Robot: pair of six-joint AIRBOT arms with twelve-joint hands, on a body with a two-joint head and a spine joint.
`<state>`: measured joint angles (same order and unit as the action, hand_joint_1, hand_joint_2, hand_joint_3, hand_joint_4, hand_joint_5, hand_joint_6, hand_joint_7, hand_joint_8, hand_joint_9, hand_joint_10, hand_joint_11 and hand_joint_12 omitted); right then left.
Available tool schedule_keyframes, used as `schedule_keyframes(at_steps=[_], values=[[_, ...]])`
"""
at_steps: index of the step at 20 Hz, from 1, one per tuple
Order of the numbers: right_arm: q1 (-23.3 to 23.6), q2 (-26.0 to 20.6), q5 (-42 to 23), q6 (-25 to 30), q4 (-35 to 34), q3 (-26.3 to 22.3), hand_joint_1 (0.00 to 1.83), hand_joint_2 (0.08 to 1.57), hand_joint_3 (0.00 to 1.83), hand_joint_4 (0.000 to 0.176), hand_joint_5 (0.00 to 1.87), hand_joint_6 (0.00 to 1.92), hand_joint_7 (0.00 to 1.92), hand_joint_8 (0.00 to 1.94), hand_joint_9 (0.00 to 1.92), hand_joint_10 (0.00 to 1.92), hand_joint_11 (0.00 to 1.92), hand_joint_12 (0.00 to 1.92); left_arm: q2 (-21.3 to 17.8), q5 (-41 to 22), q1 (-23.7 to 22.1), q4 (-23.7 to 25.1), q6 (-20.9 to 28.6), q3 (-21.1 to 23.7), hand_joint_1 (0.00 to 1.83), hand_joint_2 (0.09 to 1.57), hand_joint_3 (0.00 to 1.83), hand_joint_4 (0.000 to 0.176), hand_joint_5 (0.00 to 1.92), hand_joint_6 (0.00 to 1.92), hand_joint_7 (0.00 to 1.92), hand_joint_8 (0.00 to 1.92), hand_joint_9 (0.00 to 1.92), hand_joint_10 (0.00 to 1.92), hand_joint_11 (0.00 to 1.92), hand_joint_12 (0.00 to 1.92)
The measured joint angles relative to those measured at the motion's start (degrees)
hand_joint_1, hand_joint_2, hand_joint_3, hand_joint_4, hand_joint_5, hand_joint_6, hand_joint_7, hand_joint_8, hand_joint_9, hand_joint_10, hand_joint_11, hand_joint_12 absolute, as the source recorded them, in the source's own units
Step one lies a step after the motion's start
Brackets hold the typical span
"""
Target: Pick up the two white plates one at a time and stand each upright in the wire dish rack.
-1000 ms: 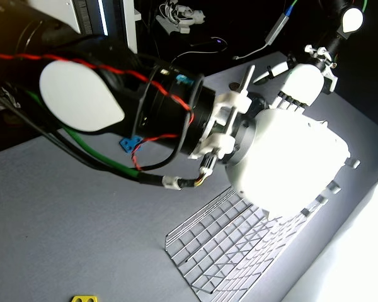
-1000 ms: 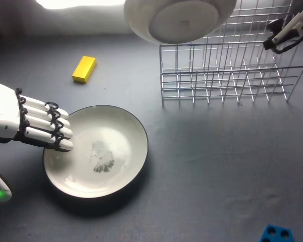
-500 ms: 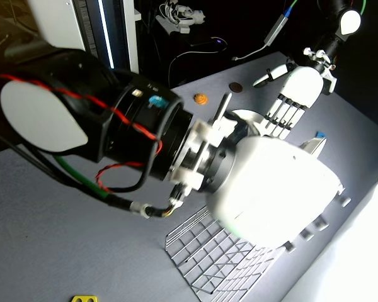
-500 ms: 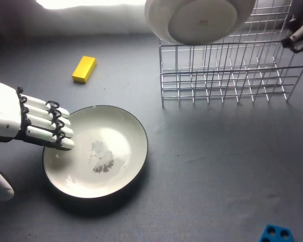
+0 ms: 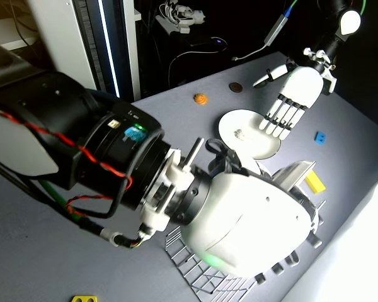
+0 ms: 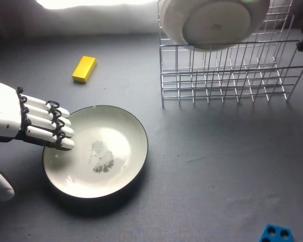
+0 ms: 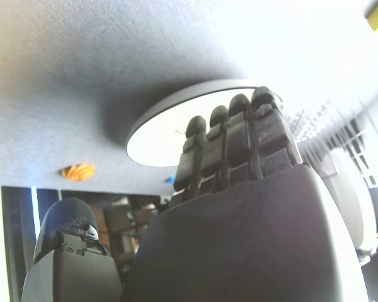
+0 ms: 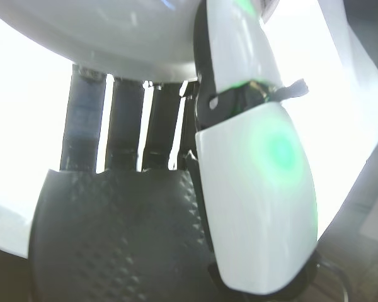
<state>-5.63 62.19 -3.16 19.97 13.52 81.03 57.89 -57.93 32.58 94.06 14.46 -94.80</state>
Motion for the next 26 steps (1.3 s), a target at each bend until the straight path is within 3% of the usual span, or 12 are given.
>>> schedule_keyframes(at_steps=[13,14,15,16,21,22,23,26], values=[[-4.70,-0.04,-2.05,0.11,0.26,3.41,1.38,1.09,0.00,0.000,0.93,1.03,1.03,0.85,0.98,1.09,0.82,1.11,0.13,0.02,0.09,-0.07,0.00,-0.13,0.00,1.01,0.00,0.000,0.07,0.00,0.03,0.00,0.01,0.00,0.00,0.00],[-4.70,-0.04,-2.16,0.11,0.24,3.48,1.47,1.09,0.01,0.000,0.93,1.00,1.01,0.84,0.99,1.00,0.80,1.45,0.13,0.04,0.09,-0.09,0.00,-0.13,0.00,1.01,0.00,0.000,0.06,0.00,0.02,0.00,0.00,0.00,0.00,0.00],[-4.70,-0.04,-2.32,0.09,0.26,3.54,1.47,1.09,0.01,0.000,0.93,1.00,1.01,0.84,0.99,1.00,0.80,1.45,0.13,0.04,0.09,-0.09,-0.02,-0.13,0.00,1.01,0.00,0.000,0.06,0.00,0.02,0.00,0.00,0.00,0.00,0.00],[-5.01,-0.02,-2.73,0.20,0.13,3.65,1.38,1.10,0.00,0.000,0.91,1.07,1.00,0.90,0.97,1.11,0.79,1.17,0.13,0.04,0.09,-0.09,-0.02,-0.13,0.00,1.01,0.00,0.000,0.06,0.00,0.01,0.00,0.00,0.00,0.00,0.00],[-5.42,-0.02,-3.04,-0.28,0.24,3.89,1.38,1.11,0.00,0.000,0.90,1.09,0.99,0.91,0.94,1.13,0.77,1.13,0.13,0.04,0.09,-0.11,-0.02,-0.13,0.00,1.01,0.00,0.000,0.05,0.00,0.01,0.00,0.00,0.00,0.00,0.00],[-5.42,-0.02,-2.99,-0.33,0.24,3.89,1.47,1.11,0.00,0.000,0.89,1.08,0.98,0.89,0.96,1.02,0.78,1.47,0.13,0.04,0.09,-0.11,-0.02,-0.13,0.00,1.01,0.00,0.000,0.05,0.00,0.01,0.00,0.00,0.00,0.00,0.00],[-5.44,-0.02,-3.06,-0.22,0.02,3.89,1.38,1.11,0.00,0.000,0.89,1.11,0.98,0.92,0.93,1.13,0.78,1.16,0.13,0.04,0.09,-0.11,-0.02,-0.13,0.00,1.00,0.00,0.000,0.05,0.00,0.01,0.00,0.00,0.00,0.00,0.00],[-6.38,-0.02,-3.93,-0.48,0.17,3.89,1.38,1.11,0.00,0.000,0.91,1.10,0.99,0.91,0.94,1.12,0.80,1.12,0.13,0.04,0.09,-0.11,-0.02,-0.13,0.00,1.02,0.00,0.000,0.07,0.01,0.03,0.01,0.00,0.00,0.00,0.00]])
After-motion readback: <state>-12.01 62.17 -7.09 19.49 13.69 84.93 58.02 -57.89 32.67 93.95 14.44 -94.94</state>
